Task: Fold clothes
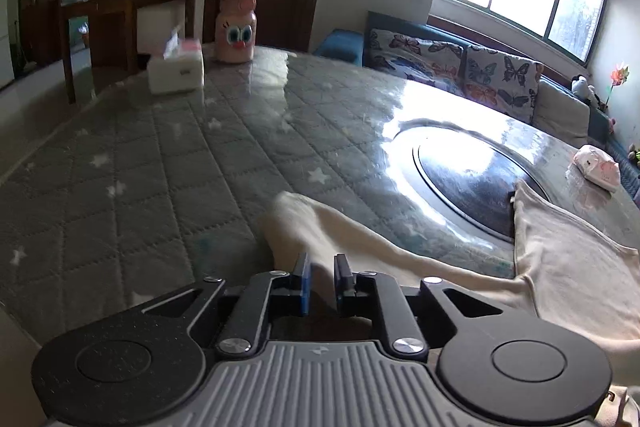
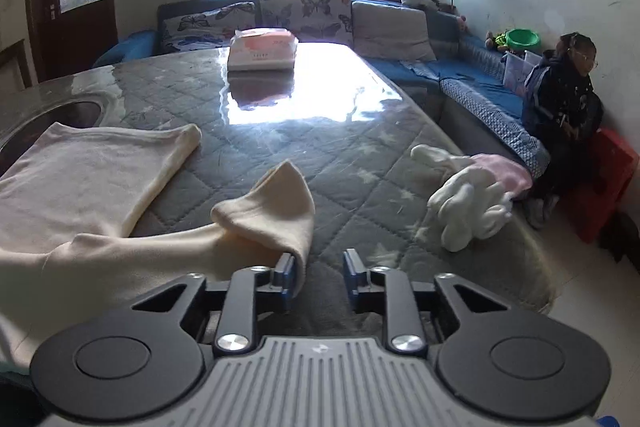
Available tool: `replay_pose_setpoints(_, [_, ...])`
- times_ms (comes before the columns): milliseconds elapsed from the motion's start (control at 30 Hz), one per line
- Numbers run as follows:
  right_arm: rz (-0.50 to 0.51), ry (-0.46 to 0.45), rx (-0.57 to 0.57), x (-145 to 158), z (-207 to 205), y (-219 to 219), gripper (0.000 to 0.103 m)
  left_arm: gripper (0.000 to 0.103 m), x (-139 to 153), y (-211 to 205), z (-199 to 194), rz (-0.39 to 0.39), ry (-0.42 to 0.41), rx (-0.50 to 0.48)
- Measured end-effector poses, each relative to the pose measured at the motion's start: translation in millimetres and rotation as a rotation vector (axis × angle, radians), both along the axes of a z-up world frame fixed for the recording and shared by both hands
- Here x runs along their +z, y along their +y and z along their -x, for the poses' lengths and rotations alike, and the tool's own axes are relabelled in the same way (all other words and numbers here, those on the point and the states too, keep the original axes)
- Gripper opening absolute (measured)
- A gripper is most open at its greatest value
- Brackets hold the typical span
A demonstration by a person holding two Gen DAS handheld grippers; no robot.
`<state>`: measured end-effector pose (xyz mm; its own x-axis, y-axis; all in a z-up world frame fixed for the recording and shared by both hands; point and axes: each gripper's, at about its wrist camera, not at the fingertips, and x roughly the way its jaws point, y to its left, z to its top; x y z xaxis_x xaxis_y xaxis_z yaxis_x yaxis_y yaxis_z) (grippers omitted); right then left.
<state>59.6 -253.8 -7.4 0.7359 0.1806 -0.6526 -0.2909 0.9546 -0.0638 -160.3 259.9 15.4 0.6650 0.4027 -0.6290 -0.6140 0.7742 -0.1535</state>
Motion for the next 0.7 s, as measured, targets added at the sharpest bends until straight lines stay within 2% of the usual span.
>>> replay_pose_setpoints(33, [0.001,-0.009,0.002,4.5,1.2,-0.2,0.032,0.021,3.8,-0.7,-1.4,-0.009,-0.007,-0.006])
replay_pose_setpoints(100, [0.008,-0.027,0.015,12.3,1.0,2.6,0.037,0.039,11.4,-5.0,-8.5,-0.022,-0.027,-0.03])
replay_pose_setpoints(200, [0.001,-0.062,0.02,24.4,-1.6,9.7,0.043,0.042,17.5,-16.4,-28.5,-0.035,-0.041,-0.099])
replay_pose_setpoints(267, [-0.033,-0.074,0.011,30.6,-5.7,9.6,0.055,0.046,18.4,-24.5,-45.5,-0.034,-0.042,-0.149])
replay_pose_setpoints(467, [-0.138,-0.085,-0.021,42.2,-21.5,8.2,0.058,0.05,9.1,-49.8,-111.9,-0.022,-0.005,-0.298])
replay_pose_setpoints(700, [-0.145,-0.001,0.171,17.8,-49.7,67.0,0.058,0.051,-7.7,-69.9,-187.2,-0.035,0.049,-0.404])
